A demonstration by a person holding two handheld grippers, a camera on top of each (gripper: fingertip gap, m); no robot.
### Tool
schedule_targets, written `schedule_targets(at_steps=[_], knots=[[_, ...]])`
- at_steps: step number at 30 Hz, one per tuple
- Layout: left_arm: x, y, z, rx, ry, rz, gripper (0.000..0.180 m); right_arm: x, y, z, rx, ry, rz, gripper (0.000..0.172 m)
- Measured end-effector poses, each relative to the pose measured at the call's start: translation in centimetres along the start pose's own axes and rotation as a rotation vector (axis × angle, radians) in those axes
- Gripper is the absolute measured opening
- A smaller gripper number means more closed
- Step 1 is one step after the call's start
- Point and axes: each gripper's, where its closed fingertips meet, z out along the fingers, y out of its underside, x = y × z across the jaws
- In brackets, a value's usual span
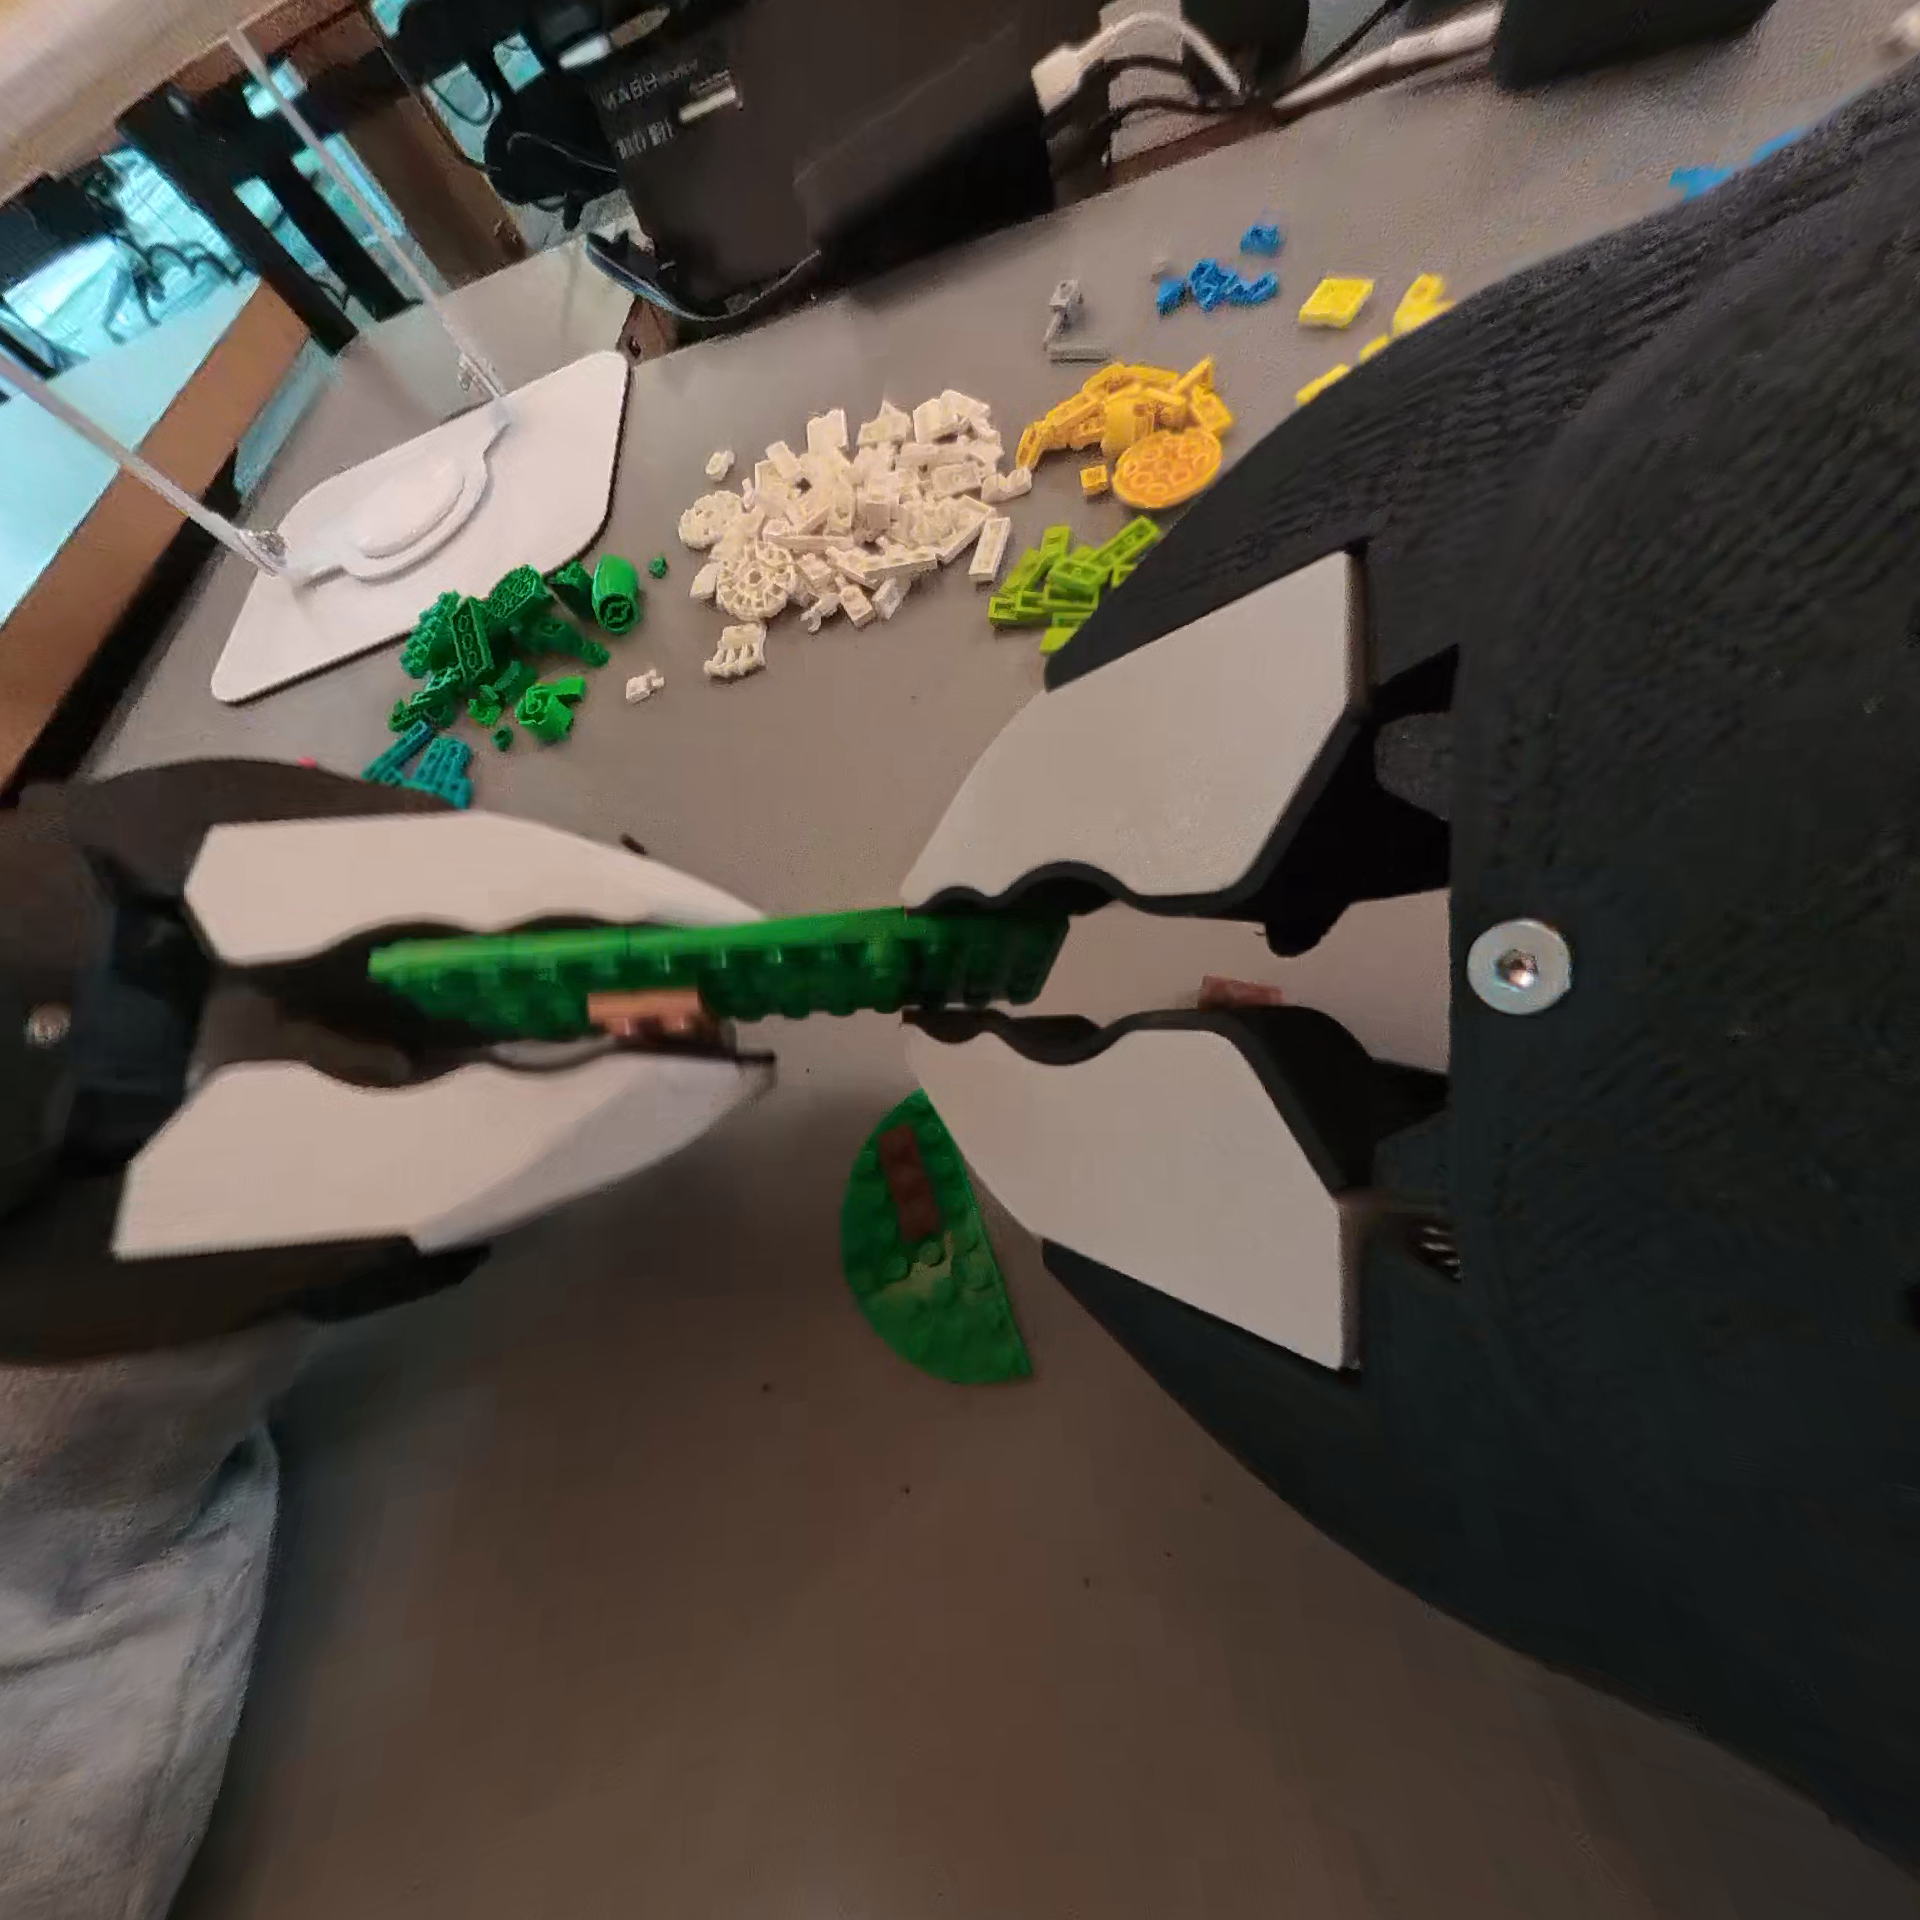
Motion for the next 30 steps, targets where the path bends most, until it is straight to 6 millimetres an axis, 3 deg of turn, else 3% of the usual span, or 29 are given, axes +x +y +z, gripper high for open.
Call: schedule_targets(at_steps=[2,4,11,17,23,30], knots=[[-0.1,-0.5,0.3,0.034,-0.069,0.113,0.017,0.2,0.2,-0.3,0.016,-0.001,-0.009,0.006],[-1.0,-1.1,0.3,0.077,-0.150,0.110,0.020,0.9,-0.1,-0.5,0.048,0.053,-0.042,0.005],[-3.3,-1.5,-0.6,0.122,-0.285,0.051,0.072,3.5,-1.4,-1.5,0.114,0.335,-0.232,0.004],[-4.3,-1.7,-0.7,0.140,-0.381,0.065,0.089,5.1,-2.6,-2.5,0.153,0.584,-0.379,0.003],[-4.4,-2.4,-1.4,0.185,-0.397,0.061,0.065,6.7,-2.9,-3.6,0.155,0.854,-0.477,0.003],[-4.8,-2.9,-2.3,0.255,-0.370,-0.054,0.046,6.6,-2.5,-3.1,0.132,0.913,-0.517,0.004]])
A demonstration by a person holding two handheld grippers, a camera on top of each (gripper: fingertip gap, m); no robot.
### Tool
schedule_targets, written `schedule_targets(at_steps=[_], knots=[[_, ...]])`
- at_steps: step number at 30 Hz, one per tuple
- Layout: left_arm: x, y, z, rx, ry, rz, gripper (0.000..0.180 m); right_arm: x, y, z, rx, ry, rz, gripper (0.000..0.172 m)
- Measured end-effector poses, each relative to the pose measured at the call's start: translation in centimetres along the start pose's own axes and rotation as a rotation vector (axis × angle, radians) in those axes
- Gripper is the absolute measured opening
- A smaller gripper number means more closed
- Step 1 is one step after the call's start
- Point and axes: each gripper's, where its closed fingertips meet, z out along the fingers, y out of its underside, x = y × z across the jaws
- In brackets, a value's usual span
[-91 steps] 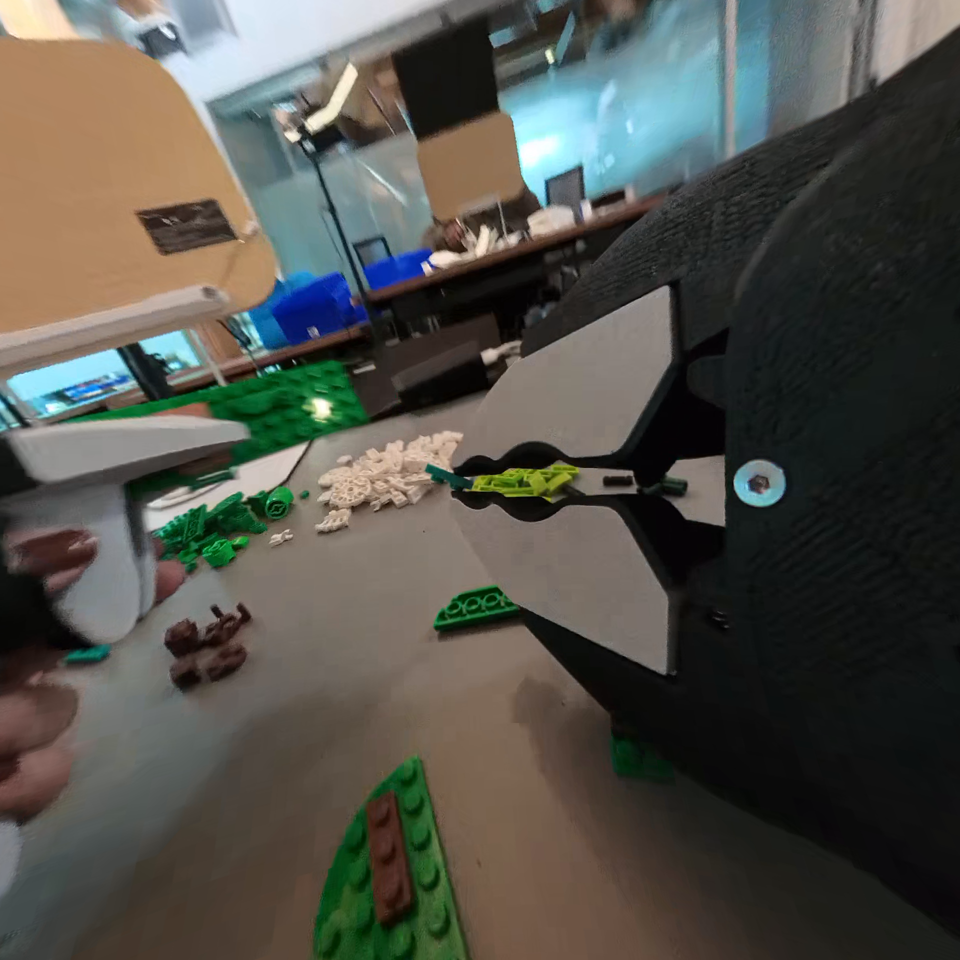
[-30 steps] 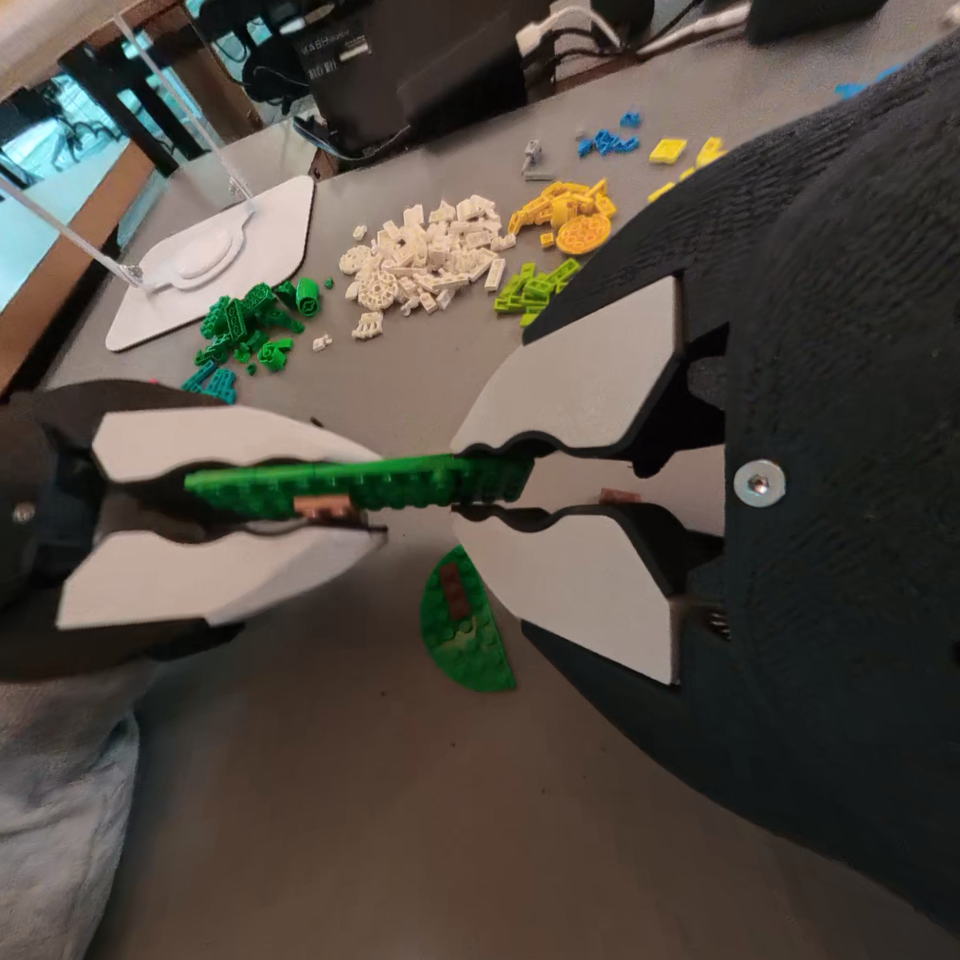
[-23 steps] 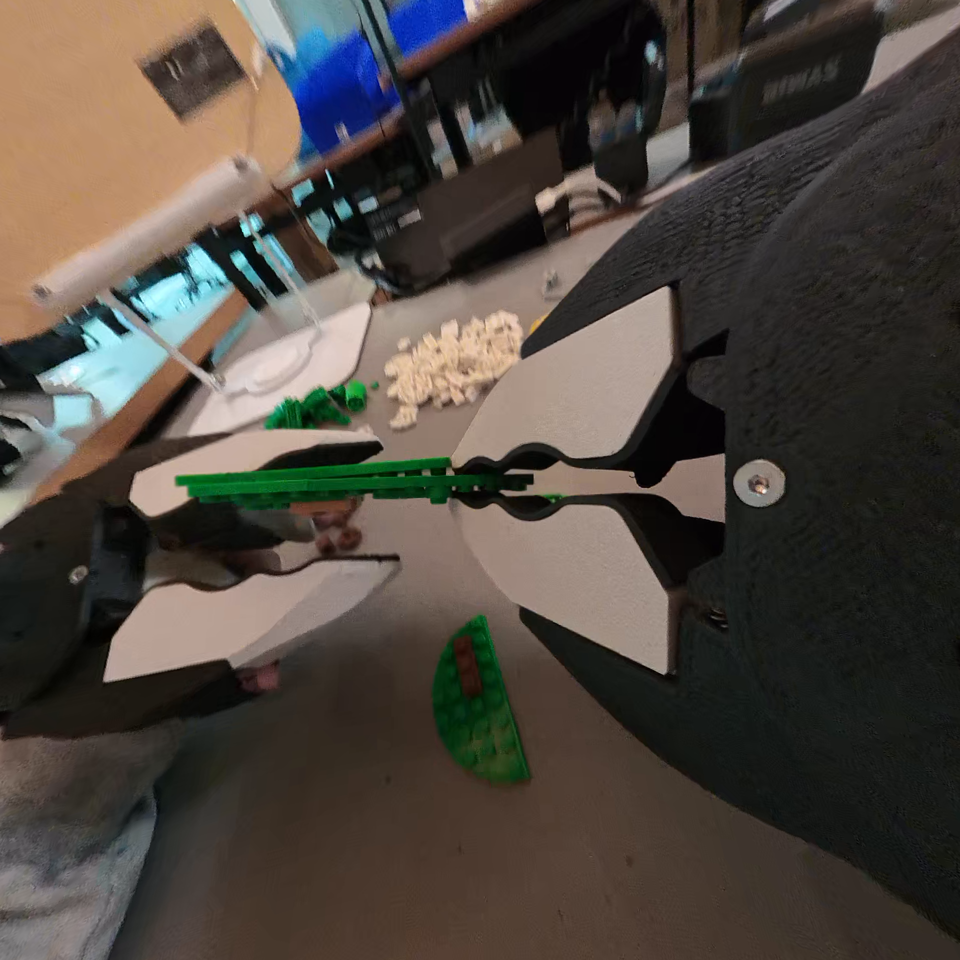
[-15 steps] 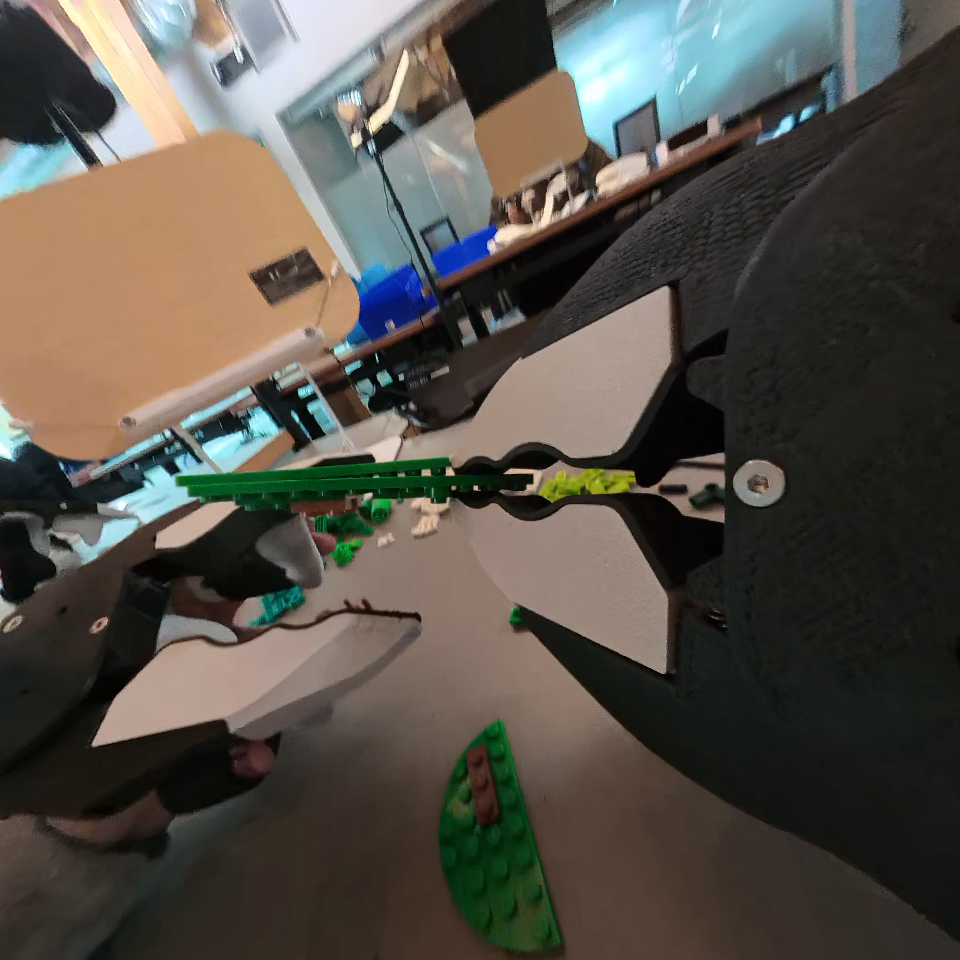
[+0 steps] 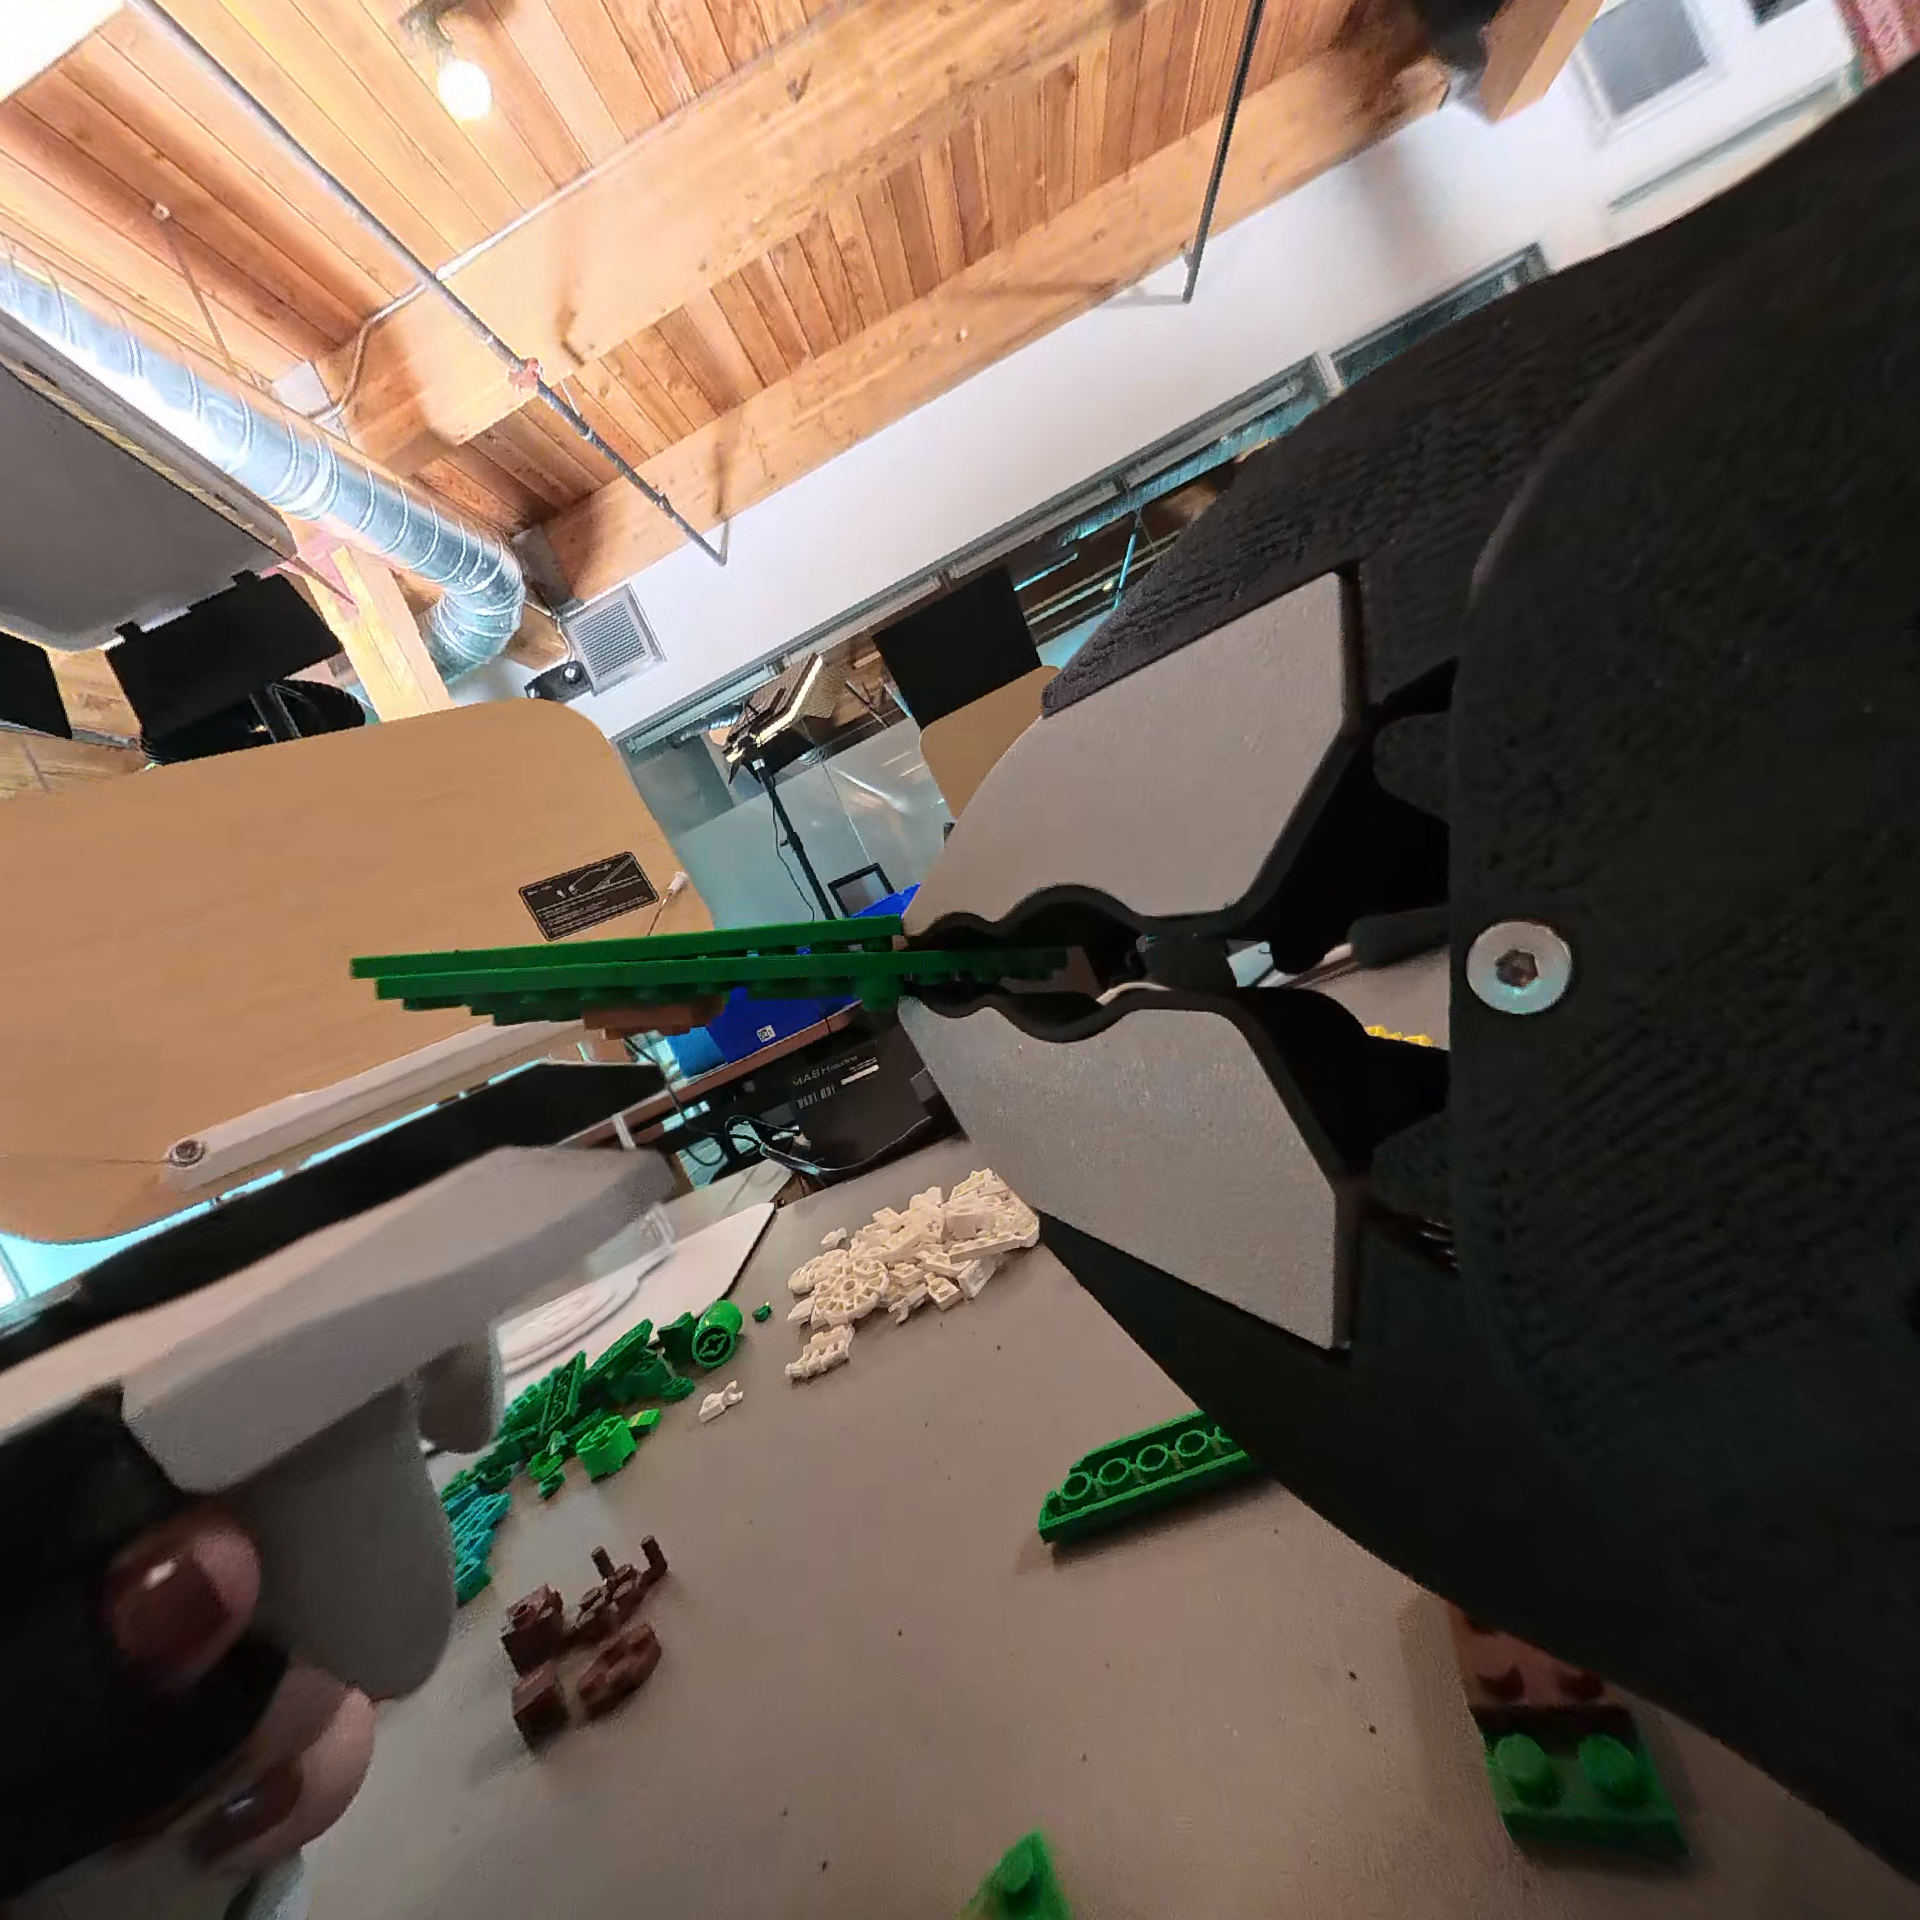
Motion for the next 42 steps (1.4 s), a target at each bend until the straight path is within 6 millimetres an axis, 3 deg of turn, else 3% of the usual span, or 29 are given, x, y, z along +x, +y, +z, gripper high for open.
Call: schedule_targets(at_steps=[10,16,25,30,33,39,42], knots=[[0.1,-0.5,-0.2,0.027,0.033,-0.078,0.037,-0.2,0.1,0.0,-0.008,-0.005,-0.035,0.004],[0.2,-0.8,-0.3,0.049,-0.007,0.054,0.000,-0.1,0.1,0.0,-0.008,-0.005,-0.031,0.004],[0.9,-0.3,0.0,-0.008,0.012,0.172,0.000,0.3,0.2,0.0,-0.013,0.011,-0.009,0.004],[0.1,-0.6,-0.2,-0.021,-0.129,0.432,0.000,0.7,0.5,0.1,-0.030,0.026,0.020,0.004],[0.7,-1.0,-0.2,0.001,-0.171,0.581,0.000,0.7,0.6,0.1,-0.034,0.023,0.025,0.004],[1.6,-0.8,0.1,0.005,-0.169,0.633,0.000,0.4,0.4,0.1,-0.028,0.008,0.016,0.003],[1.6,-0.8,0.1,-0.001,-0.171,0.639,0.020,0.4,0.3,0.1,-0.024,0.011,0.016,0.004]])
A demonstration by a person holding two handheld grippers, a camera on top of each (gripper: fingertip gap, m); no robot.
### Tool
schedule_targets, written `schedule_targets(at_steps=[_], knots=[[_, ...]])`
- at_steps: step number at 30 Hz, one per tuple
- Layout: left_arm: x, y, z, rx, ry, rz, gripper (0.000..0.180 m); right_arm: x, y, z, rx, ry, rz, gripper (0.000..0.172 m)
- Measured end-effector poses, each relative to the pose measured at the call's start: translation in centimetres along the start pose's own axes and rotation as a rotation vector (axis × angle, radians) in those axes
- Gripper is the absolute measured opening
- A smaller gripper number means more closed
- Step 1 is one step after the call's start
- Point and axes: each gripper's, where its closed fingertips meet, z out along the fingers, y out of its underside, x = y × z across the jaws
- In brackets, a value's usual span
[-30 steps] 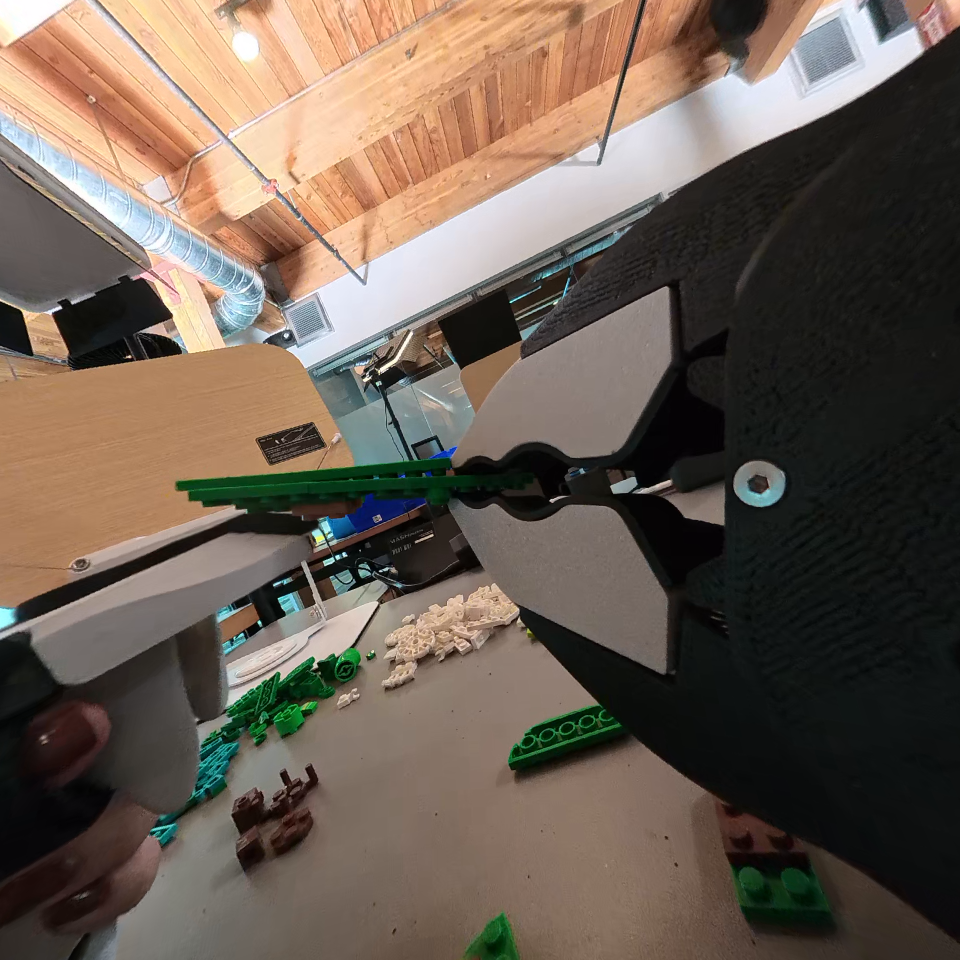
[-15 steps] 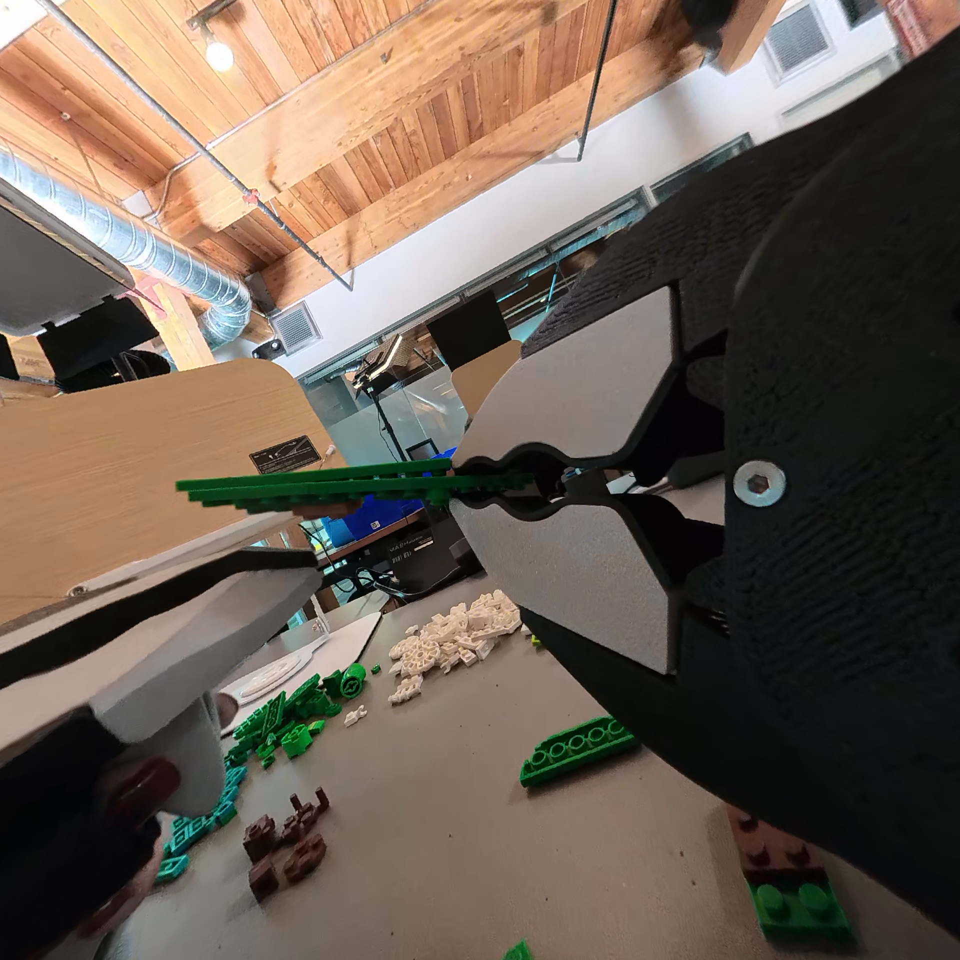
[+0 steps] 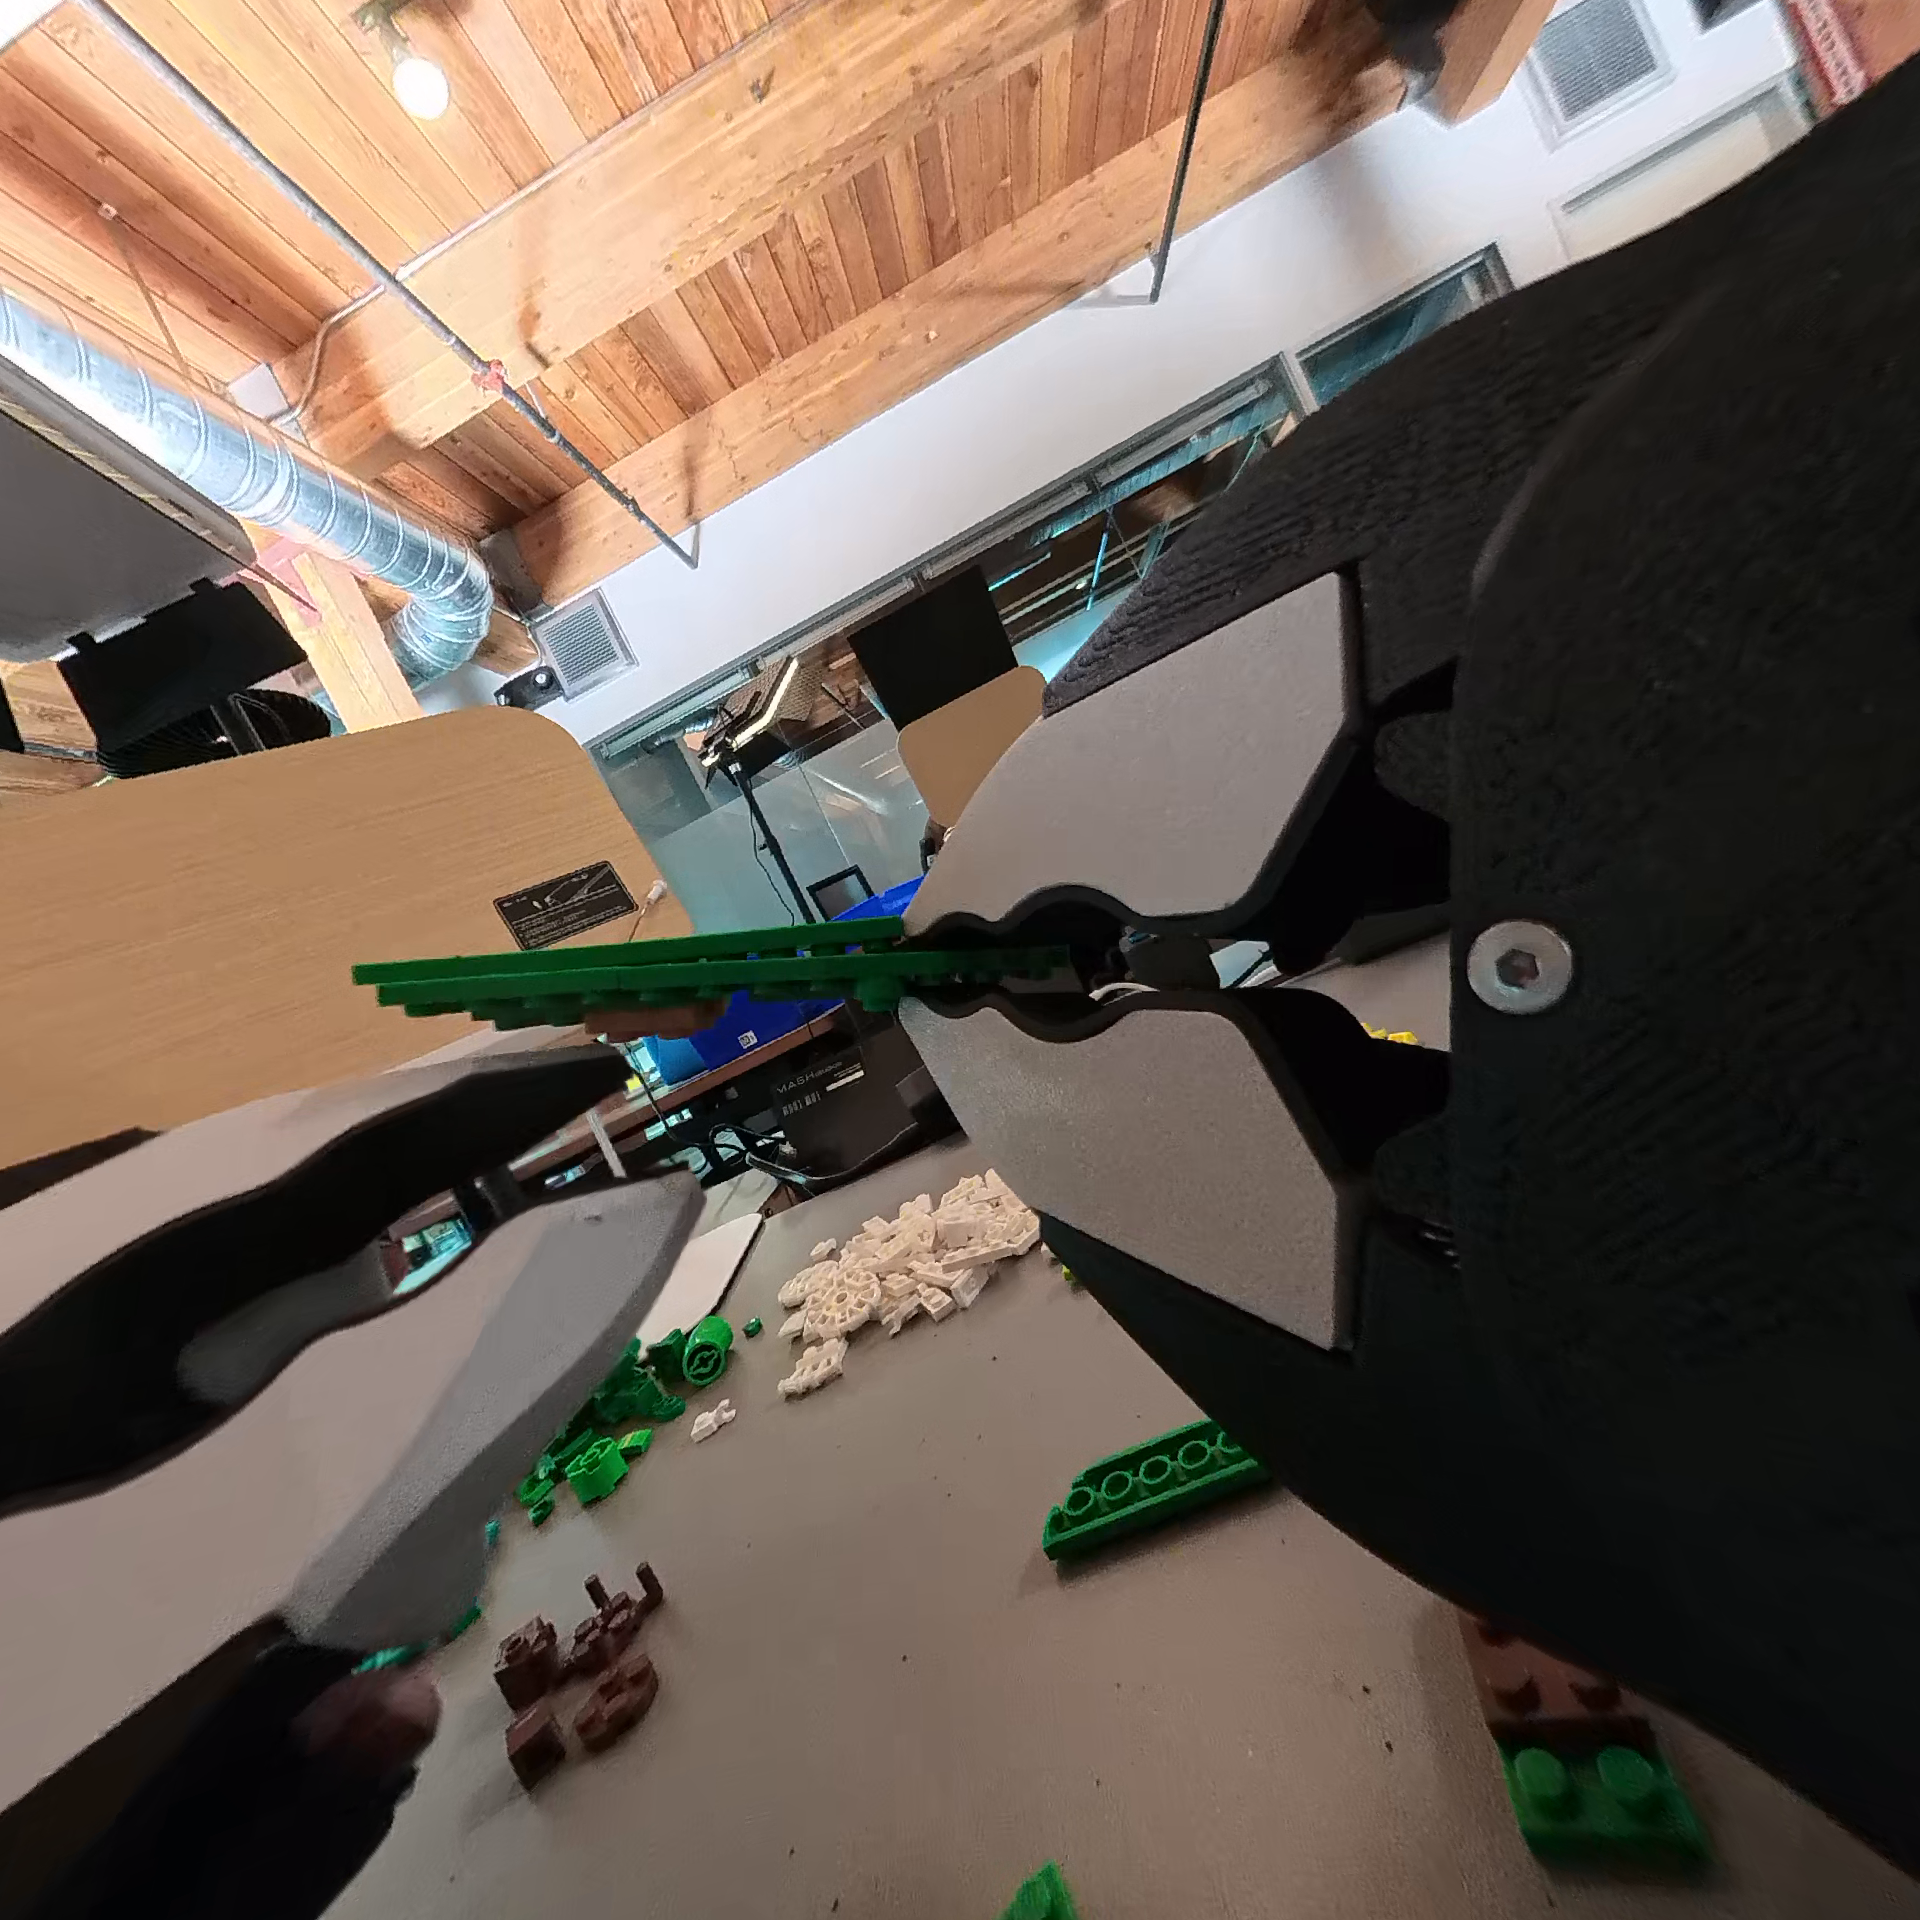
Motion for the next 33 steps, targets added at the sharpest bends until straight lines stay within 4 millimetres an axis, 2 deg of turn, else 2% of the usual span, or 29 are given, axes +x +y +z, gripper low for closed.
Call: schedule_targets(at_steps=[2,6,9,12,15,18,22,24,29,33], knots=[[0.1,0.0,0.0,0.000,0.000,0.021,0.022,0.1,0.0,0.0,0.002,0.004,0.001,0.004],[0.3,-0.1,0.0,0.000,0.004,0.034,0.012,0.1,-0.1,0.0,0.003,0.003,-0.003,0.004],[-0.1,0.1,0.0,-0.006,0.007,-0.076,0.011,0.1,0.0,-0.1,0.002,0.007,-0.018,0.003],[-0.1,0.4,0.1,-0.010,0.084,-0.349,0.016,0.1,0.0,-0.1,0.000,0.017,-0.070,0.004],[0.5,-0.2,0.0,0.048,0.253,-0.700,0.023,0.3,0.0,-0.2,0.001,0.047,-0.176,0.004],[0.0,-0.8,-0.3,0.121,0.375,-1.049,0.030,0.6,-0.1,-0.3,0.001,0.092,-0.291,0.003],[-0.9,-0.8,-0.6,0.189,0.470,-1.345,0.031,0.7,-0.5,-0.5,0.018,0.128,-0.459,0.003],[-0.8,-0.7,-0.6,0.188,0.500,-1.403,0.027,0.8,-0.7,-0.5,0.022,0.141,-0.491,0.003],[-0.5,-0.1,-0.4,0.160,0.478,-1.398,0.020,0.9,-0.9,-0.6,0.032,0.148,-0.502,0.005],[-1.3,0.8,-0.6,0.134,0.390,-1.279,0.016,0.0,0.0,-0.5,0.025,-0.003,-0.360,0.024]])
